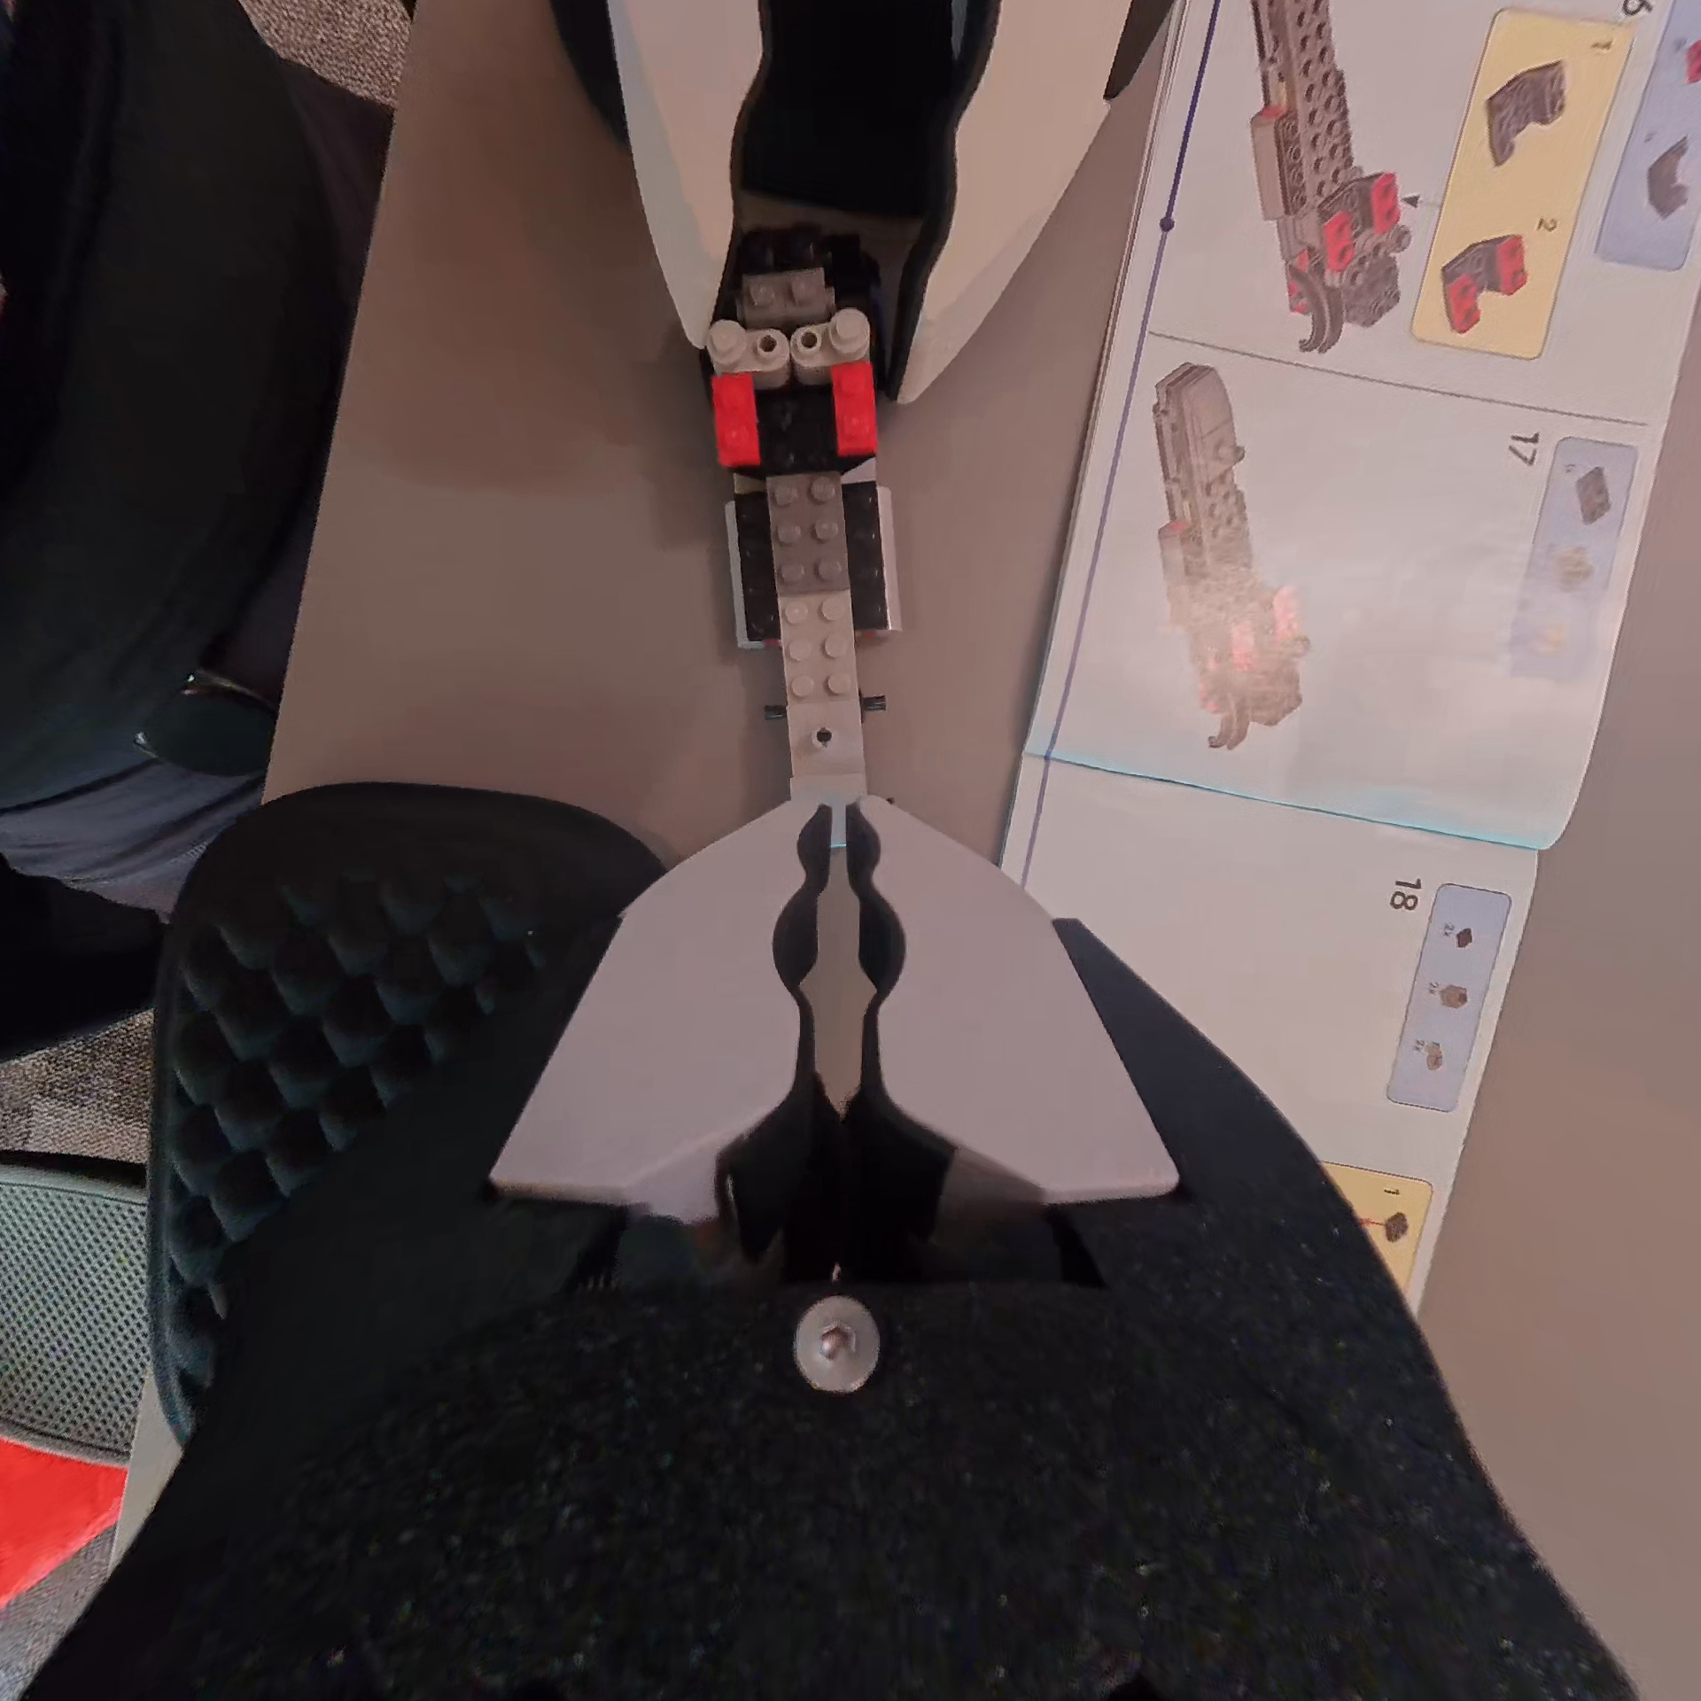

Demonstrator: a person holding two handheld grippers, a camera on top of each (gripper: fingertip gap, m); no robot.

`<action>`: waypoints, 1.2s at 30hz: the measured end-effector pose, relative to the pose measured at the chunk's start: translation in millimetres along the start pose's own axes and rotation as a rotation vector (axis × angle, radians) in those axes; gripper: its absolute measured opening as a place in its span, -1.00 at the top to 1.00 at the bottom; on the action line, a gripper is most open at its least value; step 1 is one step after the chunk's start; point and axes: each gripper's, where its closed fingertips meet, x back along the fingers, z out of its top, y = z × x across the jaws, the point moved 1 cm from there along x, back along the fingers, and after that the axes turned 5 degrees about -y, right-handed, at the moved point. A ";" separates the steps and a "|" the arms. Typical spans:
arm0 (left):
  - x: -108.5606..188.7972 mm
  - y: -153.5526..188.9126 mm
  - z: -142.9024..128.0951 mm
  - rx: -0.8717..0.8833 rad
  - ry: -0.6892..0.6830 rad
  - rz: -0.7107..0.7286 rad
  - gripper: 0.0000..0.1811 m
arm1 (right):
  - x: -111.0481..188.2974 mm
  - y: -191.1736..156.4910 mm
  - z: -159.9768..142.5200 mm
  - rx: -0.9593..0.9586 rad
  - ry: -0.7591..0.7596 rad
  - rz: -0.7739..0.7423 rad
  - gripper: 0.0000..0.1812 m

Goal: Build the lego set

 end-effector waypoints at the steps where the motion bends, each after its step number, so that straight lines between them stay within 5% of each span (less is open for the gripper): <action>1: -0.1 0.0 0.0 0.000 0.000 0.000 0.58 | -1.8 -1.0 -1.1 0.002 -0.003 0.001 0.97; 36: -2.6 3.3 -2.1 -0.023 -0.022 -0.019 0.59 | -11.8 0.5 -1.7 0.014 -0.210 -0.027 1.00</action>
